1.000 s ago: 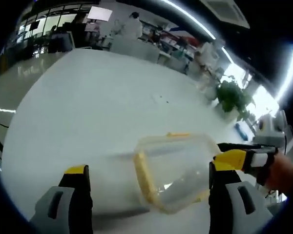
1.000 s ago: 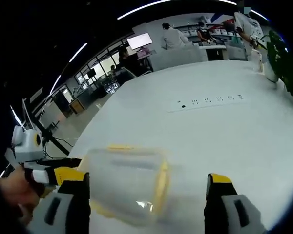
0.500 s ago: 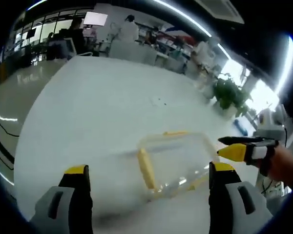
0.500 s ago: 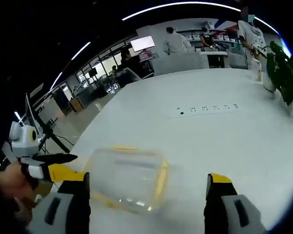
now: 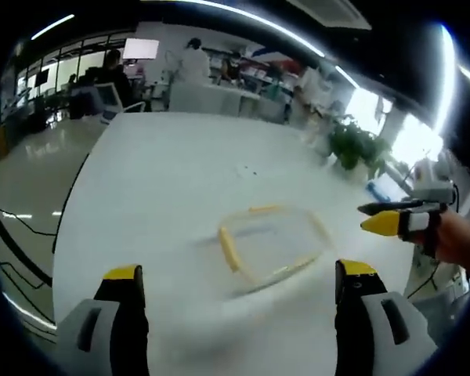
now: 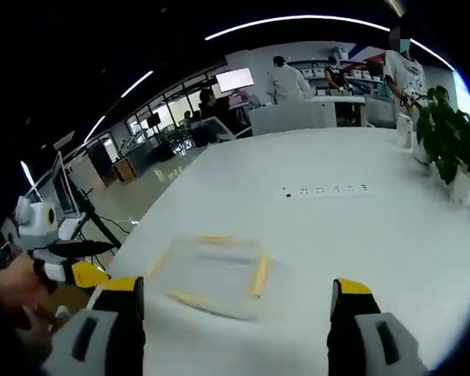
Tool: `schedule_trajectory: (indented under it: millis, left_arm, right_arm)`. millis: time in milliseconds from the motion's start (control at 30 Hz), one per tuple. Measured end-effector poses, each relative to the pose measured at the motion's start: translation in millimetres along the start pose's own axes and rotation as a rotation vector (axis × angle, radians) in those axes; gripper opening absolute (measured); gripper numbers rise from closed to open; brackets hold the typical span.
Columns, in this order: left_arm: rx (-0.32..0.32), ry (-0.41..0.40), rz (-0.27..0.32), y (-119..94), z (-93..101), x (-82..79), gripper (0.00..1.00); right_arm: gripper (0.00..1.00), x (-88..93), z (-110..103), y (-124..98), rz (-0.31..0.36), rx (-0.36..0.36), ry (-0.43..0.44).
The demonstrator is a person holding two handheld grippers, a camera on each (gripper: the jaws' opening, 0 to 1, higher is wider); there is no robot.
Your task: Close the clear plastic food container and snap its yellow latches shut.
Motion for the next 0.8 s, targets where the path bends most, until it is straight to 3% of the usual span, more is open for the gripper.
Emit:
schedule_trajectory:
  millis: [300,633,800]
  left_arm:
    - [-0.019,0.032,0.001,-44.3,0.1,3.4,0.99]
    - [-0.021,0.06,0.045,-97.0,3.4,2.7,0.99]
    - [-0.034,0.116,0.065,-123.9,7.4,7.3,0.99]
  right_arm:
    - [1.0,9.8,-2.7,-42.2,0.008,-0.002,-0.035]
    - [1.0,15.8,-8.8,-103.5,0.032,-0.031,-0.084]
    - [1.0,14.9,-2.6,-129.9,0.056,-0.021,-0.133]
Point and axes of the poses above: the point that each gripper's makers call its tool centre point, and the gripper's own axes: y roughly forward along the fingers, z roughly to its right, x roughly out of its underside, the point moved 1 cm from there along -y, roughly backward along the fingers, and after that the axes turned 2 degrees about -y, right-handed, at the moved point
